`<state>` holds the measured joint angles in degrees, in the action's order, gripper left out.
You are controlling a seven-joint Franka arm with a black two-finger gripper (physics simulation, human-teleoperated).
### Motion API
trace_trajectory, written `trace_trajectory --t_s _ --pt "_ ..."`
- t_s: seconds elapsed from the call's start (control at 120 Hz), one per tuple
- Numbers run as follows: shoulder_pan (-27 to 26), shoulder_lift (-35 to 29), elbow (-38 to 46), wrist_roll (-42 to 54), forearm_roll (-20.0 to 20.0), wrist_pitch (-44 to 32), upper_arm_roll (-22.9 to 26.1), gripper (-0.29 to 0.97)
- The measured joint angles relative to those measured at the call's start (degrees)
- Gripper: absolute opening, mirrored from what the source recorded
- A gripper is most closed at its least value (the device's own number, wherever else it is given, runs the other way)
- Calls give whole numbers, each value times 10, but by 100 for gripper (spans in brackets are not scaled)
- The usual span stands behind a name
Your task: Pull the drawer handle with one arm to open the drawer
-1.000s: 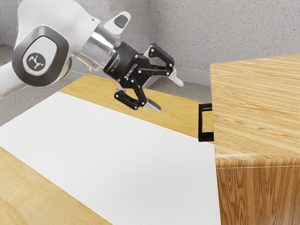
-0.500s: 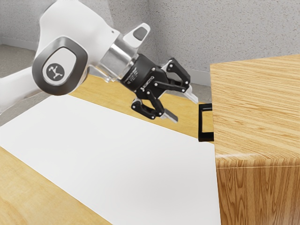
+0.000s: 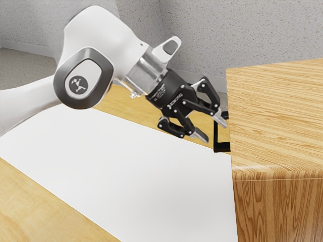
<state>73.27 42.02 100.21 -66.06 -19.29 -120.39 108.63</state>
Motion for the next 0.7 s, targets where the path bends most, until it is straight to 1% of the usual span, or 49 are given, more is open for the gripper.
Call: trace_trajectory --t_s 0.4,0.608,0.7 --pt "3 0 4 1 0 1 1 6" --pt "22 -2 16 0 2 3 11 0" --pt "31 -3 22 0 5 2 23 -3"
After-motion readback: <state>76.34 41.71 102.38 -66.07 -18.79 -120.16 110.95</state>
